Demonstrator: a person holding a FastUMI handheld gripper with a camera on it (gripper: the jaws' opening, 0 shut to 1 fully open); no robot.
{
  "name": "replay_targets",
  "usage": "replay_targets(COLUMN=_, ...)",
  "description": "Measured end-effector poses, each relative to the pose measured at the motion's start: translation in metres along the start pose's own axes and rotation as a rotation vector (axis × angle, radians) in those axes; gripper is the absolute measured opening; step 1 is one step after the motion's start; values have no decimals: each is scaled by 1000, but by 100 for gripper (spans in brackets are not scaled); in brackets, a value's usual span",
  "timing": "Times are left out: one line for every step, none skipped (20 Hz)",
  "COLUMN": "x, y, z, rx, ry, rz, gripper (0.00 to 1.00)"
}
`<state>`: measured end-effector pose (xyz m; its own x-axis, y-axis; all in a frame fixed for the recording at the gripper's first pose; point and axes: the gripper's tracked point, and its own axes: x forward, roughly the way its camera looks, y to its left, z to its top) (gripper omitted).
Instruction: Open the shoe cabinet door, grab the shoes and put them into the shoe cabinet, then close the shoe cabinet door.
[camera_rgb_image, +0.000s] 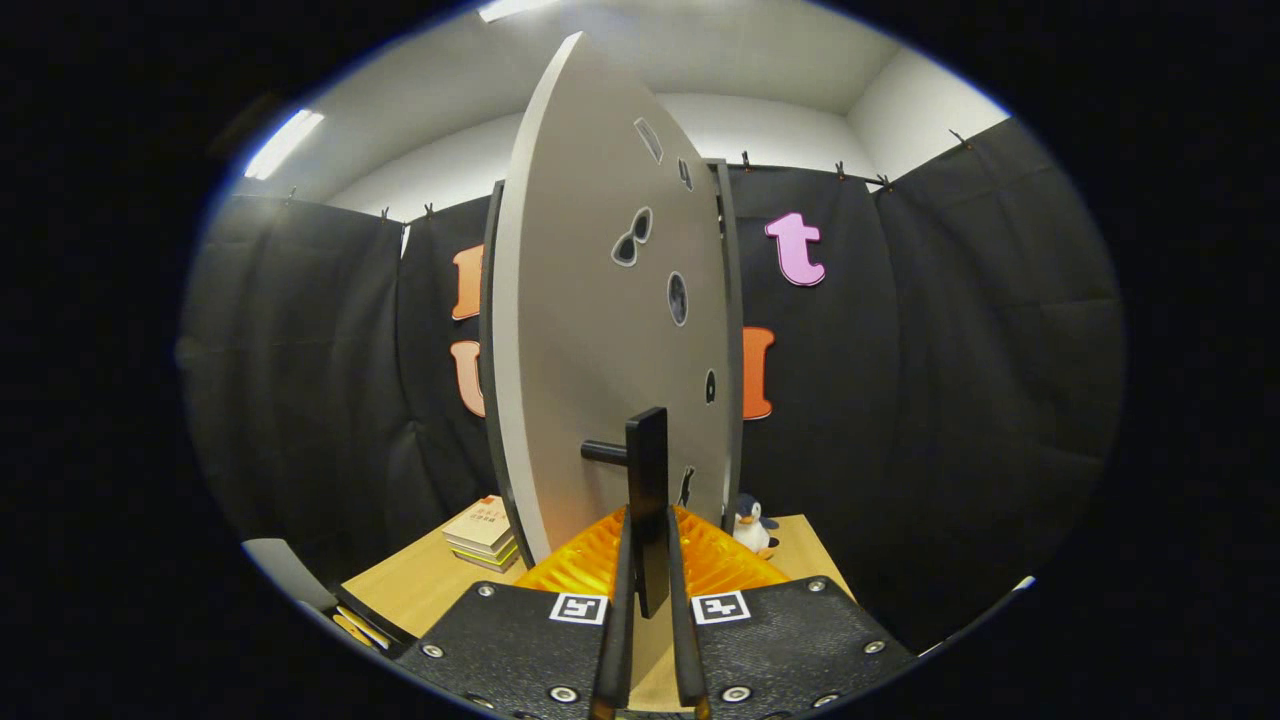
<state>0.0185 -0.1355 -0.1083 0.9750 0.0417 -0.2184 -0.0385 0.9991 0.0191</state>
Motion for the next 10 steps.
replay_targets(x=-3, y=-8, z=0, rx=-4, ry=-4, rz=-5, gripper=17)
replay_targets(x=-6, y=-17, z=-1, rx=-4, ry=-5, rz=-7, gripper=17)
replay_targets(x=-7, y=-26, z=-4, rx=0, ry=-2, rz=-8, gripper=17)
replay_targets(x=-8, y=-34, z=-5, rx=10, ry=2, rz=-6, gripper=17)
replay_targets(x=-10, y=-43, z=-7, rx=23, ry=4, rz=-3, gripper=17)
replay_targets(x=-11, y=-51, z=-8, rx=32, ry=5, rz=-2, gripper=17)
replay_targets(x=-11, y=-62, z=-8, rx=32, ry=1, rz=-16, gripper=17)
replay_targets(x=-12, y=-74, z=-6, rx=27, ry=-3, rz=-33, gripper=17)
replay_targets(x=-13, y=-86, z=-7, rx=20, ry=-5, rz=-48, gripper=16)
replay_targets(x=-14, y=-97, z=-6, rx=18, ry=-7, rz=-62, gripper=15)
